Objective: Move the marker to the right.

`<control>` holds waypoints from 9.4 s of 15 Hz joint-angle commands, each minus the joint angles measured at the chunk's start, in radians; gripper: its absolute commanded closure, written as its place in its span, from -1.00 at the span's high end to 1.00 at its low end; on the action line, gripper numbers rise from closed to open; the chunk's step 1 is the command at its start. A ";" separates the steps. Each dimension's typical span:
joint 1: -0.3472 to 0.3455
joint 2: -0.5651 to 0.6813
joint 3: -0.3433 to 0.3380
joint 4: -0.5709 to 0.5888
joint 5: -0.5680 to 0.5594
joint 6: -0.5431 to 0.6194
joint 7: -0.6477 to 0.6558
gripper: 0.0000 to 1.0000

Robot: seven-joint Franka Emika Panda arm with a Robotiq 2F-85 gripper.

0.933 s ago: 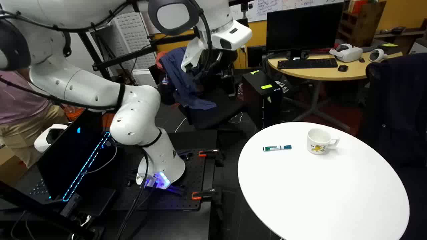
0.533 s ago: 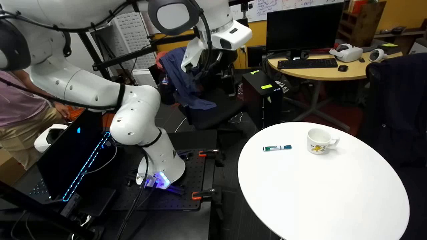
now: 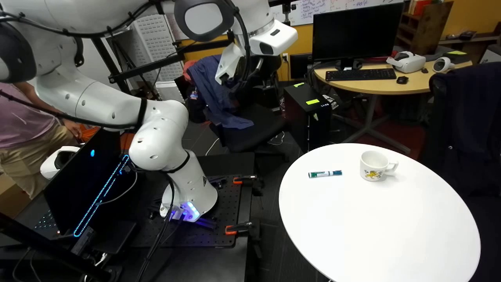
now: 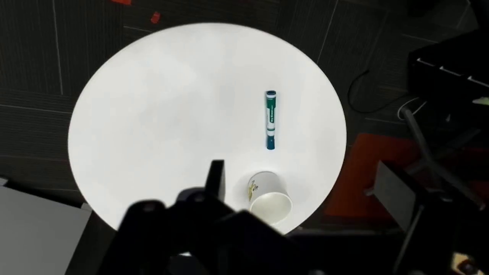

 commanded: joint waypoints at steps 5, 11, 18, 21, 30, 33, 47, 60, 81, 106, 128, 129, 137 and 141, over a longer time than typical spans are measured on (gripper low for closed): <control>0.018 0.096 0.010 -0.026 0.002 0.250 -0.033 1.00; 0.047 0.230 0.030 -0.048 -0.005 0.415 -0.022 1.00; 0.060 0.415 0.080 -0.016 -0.009 0.509 0.013 1.00; 0.061 0.473 0.106 -0.027 -0.014 0.616 0.032 1.00; 0.022 0.748 0.215 0.011 -0.127 0.898 0.272 1.00; 0.020 0.813 0.212 0.041 -0.205 0.876 0.366 1.00; 0.037 1.047 0.119 0.199 -0.400 0.838 0.463 1.00; 0.170 1.220 0.015 0.296 -0.302 0.814 0.412 1.00; 0.218 1.349 -0.020 0.425 -0.292 0.682 0.415 1.00; 0.219 1.415 -0.013 0.523 -0.291 0.562 0.412 -0.79; 0.090 0.926 -0.052 0.272 -0.433 0.414 0.340 -0.90; 0.068 0.901 -0.056 0.265 -0.456 0.415 0.322 -0.90; -0.071 0.901 -0.078 0.331 -0.493 0.413 0.242 -0.90; -0.090 0.956 -0.084 0.390 -0.481 0.405 0.245 -0.90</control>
